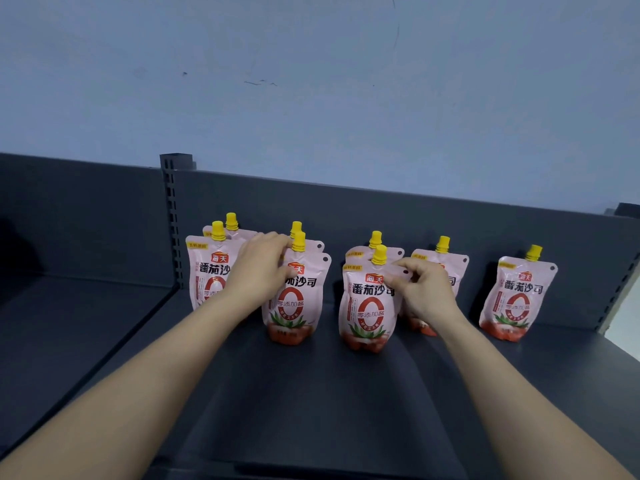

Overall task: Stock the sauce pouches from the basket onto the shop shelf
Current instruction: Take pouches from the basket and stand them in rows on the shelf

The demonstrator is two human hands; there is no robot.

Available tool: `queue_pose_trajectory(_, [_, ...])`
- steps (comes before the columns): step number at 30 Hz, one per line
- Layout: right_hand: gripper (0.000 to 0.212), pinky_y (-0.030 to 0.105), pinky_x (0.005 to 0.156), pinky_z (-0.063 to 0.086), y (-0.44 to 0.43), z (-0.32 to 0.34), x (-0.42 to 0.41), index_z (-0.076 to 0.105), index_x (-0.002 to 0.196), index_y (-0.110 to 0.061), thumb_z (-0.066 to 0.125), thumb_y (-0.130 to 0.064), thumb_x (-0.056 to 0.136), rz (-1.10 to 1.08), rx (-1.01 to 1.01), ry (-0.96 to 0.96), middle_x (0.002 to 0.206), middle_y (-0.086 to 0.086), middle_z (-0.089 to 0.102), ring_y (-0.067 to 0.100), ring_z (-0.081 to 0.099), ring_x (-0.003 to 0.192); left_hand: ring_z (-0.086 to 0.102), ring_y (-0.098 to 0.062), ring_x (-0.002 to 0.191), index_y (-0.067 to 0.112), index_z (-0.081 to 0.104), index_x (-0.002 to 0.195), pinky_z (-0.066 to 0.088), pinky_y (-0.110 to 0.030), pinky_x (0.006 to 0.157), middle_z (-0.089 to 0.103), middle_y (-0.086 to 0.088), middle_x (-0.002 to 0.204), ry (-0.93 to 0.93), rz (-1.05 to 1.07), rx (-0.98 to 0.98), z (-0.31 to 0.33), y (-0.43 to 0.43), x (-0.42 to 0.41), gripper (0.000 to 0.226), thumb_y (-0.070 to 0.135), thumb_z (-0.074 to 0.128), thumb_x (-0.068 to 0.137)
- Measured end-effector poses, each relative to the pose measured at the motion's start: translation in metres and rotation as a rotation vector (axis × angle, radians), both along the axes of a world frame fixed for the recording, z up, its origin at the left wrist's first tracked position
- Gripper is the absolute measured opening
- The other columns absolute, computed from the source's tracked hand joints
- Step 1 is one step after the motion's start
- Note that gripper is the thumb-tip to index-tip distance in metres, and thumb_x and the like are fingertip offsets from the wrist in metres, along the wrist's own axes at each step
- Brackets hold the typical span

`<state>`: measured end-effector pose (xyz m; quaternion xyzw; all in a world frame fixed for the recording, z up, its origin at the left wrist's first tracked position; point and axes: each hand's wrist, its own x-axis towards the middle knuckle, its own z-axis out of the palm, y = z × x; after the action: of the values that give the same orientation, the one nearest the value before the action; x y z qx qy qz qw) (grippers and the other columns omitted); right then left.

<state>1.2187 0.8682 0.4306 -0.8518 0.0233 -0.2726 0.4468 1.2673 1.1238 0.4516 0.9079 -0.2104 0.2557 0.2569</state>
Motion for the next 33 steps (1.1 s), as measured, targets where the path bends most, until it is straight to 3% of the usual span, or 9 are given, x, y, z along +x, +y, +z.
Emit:
queue_pose_trajectory(3, [0.011, 0.031, 0.074, 0.052, 0.001, -0.001, 0.003, 0.071, 0.082, -0.027, 0.074, -0.016, 0.082, -0.034, -0.002, -0.022, 0.082, -0.009, 0.069, 0.017, 0.065, 0.084, 0.048, -0.017, 0.089, 0.012, 0.059, 0.102, 0.044, -0.035, 0.082, 0.052, 0.003, 0.091, 0.01, 0.028, 0.021, 0.001, -0.004, 0.004, 0.028, 0.025, 0.073, 0.081])
queue_pose_trajectory(6, [0.007, 0.022, 0.068, 0.047, 0.0, -0.002, 0.004, 0.074, 0.088, -0.02, 0.073, -0.015, 0.083, -0.063, 0.005, -0.037, 0.079, -0.01, 0.067, 0.014, 0.061, 0.08, 0.047, -0.018, 0.09, 0.012, 0.059, 0.104, 0.043, -0.036, 0.085, 0.057, 0.0, 0.096, 0.009, 0.051, 0.041, 0.001, -0.007, 0.005, 0.03, 0.026, 0.073, 0.082])
queue_pose_trajectory(11, [0.008, 0.029, 0.071, 0.048, 0.005, -0.003, 0.003, 0.074, 0.092, -0.017, 0.072, -0.016, 0.084, -0.101, -0.002, -0.048, 0.081, -0.006, 0.068, 0.015, 0.061, 0.079, 0.053, -0.021, 0.098, 0.013, 0.058, 0.112, 0.045, -0.037, 0.09, 0.062, -0.003, 0.104, 0.003, 0.072, 0.066, -0.002, -0.007, 0.004, 0.034, 0.027, 0.071, 0.083])
queue_pose_trajectory(15, [0.005, 0.028, 0.064, 0.045, 0.005, -0.002, -0.001, 0.071, 0.09, -0.019, 0.071, -0.021, 0.085, -0.114, -0.082, -0.047, 0.079, -0.005, 0.066, 0.017, 0.059, 0.077, 0.053, -0.022, 0.102, 0.014, 0.057, 0.116, 0.042, -0.036, 0.091, 0.062, -0.003, 0.107, -0.028, 0.092, 0.109, -0.001, -0.004, 0.0, 0.039, 0.029, 0.071, 0.083])
queue_pose_trajectory(17, [0.014, 0.027, 0.063, 0.041, 0.005, -0.002, -0.005, 0.07, 0.098, -0.019, 0.07, -0.025, 0.085, -0.134, -0.157, -0.048, 0.084, -0.006, 0.064, 0.015, 0.057, 0.078, 0.052, -0.022, 0.1, 0.015, 0.055, 0.113, 0.041, -0.035, 0.087, 0.061, -0.004, 0.105, -0.046, 0.094, 0.133, 0.001, -0.005, -0.004, 0.036, 0.026, 0.071, 0.083])
queue_pose_trajectory(20, [0.036, 0.027, 0.069, 0.039, 0.007, -0.001, -0.012, 0.063, 0.12, -0.02, 0.068, -0.03, 0.086, -0.192, -0.314, -0.027, 0.105, -0.001, 0.062, 0.018, 0.057, 0.092, 0.051, -0.024, 0.102, 0.013, 0.049, 0.115, 0.039, -0.033, 0.086, 0.059, -0.006, 0.107, -0.037, 0.099, 0.166, 0.003, -0.008, -0.009, 0.037, 0.021, 0.068, 0.084])
queue_pose_trajectory(24, [0.056, 0.031, 0.076, 0.042, 0.015, 0.005, -0.024, 0.051, 0.133, -0.018, 0.068, -0.037, 0.083, -0.314, -0.416, -0.128, 0.125, 0.005, 0.051, 0.022, 0.05, 0.115, 0.04, -0.026, 0.13, 0.008, 0.029, 0.145, 0.033, -0.036, 0.108, 0.047, -0.01, 0.139, -0.031, 0.122, 0.207, 0.006, -0.008, -0.017, 0.071, 0.021, 0.067, 0.086])
queue_pose_trajectory(28, [0.053, 0.043, 0.092, 0.044, 0.032, 0.017, -0.036, 0.054, 0.129, -0.011, 0.067, -0.032, 0.082, -0.316, -0.523, -0.426, 0.128, 0.012, 0.054, 0.029, 0.05, 0.118, 0.02, -0.025, 0.145, 0.007, 0.023, 0.149, 0.017, -0.035, 0.117, 0.031, -0.009, 0.154, -0.096, 0.159, 0.279, 0.01, -0.001, -0.035, 0.067, 0.019, 0.058, 0.092])
queue_pose_trajectory(33, [0.056, 0.045, 0.105, 0.036, 0.075, 0.027, -0.047, 0.05, 0.136, -0.014, 0.067, -0.028, 0.084, -0.159, -0.65, -0.452, 0.145, 0.01, 0.046, 0.029, 0.041, 0.134, 0.012, -0.026, 0.148, 0.007, 0.024, 0.148, 0.009, -0.038, 0.119, 0.022, -0.01, 0.158, -0.167, 0.278, 0.463, 0.012, 0.024, -0.065, 0.066, 0.025, 0.055, 0.093])
